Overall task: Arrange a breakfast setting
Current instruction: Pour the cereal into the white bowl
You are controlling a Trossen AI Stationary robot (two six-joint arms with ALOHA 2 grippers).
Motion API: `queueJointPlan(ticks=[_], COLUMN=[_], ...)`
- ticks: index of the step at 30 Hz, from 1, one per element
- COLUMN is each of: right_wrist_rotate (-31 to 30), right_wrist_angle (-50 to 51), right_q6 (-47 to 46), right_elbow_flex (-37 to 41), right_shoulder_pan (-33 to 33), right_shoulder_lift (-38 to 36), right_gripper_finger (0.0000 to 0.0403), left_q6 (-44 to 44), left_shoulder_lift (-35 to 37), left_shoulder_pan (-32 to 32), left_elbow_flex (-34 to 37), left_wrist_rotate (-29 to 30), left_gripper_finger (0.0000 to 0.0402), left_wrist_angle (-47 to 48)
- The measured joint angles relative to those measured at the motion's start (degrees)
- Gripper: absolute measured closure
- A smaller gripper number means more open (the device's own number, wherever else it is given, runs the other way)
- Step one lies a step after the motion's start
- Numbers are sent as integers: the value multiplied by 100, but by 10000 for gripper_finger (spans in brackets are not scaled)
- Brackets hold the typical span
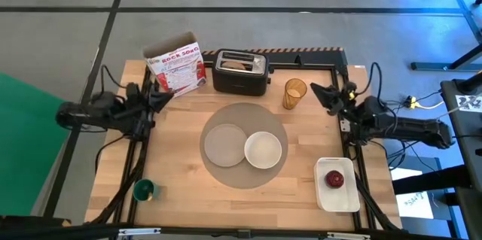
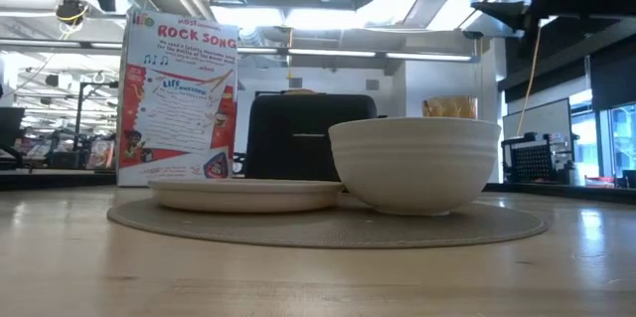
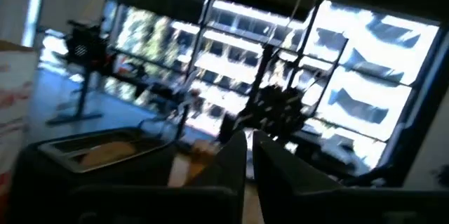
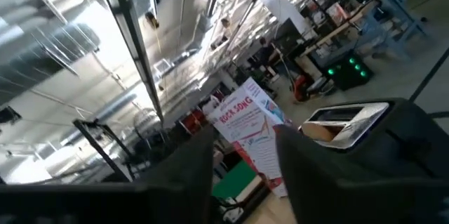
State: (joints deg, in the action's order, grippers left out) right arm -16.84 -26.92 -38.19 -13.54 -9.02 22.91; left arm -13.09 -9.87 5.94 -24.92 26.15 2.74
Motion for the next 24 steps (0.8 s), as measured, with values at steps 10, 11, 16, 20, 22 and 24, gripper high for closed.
queueJointPlan(ticks=[10, 11, 16, 20, 22, 24], right_wrist_rotate=[-156, -155, 240, 405, 405, 406], right_wrist_angle=[158, 186, 186, 314, 307, 305], right_q6=[648, 660, 621, 556, 557, 557], right_elbow_flex=[-477, -477, -479, -479, -479, -479], right_shoulder_pan=[0, 0, 0, 0, 0, 0], right_shoulder_lift=[895, 962, 1205, 1449, 1536, 1589], right_gripper_finger=[121, 118, 116, 116, 116, 116], left_q6=[-919, -1097, -2455, -3843, -4504, -4917], left_shoulder_lift=[-1746, -1879, -2122, -2106, -2094, -2099], left_shoulder_pan=[-5, -5, -5, -148, -302, -447], left_elbow_flex=[-2868, -3032, -3329, -3058, -2958, -2870], left_wrist_rotate=[1931, 2140, 2761, 3141, 3226, 3224], left_gripper_finger=[236, 224, 165, 107, 78, 52], left_wrist_angle=[4697, 5064, 6511, 7200, 7532, 7749])
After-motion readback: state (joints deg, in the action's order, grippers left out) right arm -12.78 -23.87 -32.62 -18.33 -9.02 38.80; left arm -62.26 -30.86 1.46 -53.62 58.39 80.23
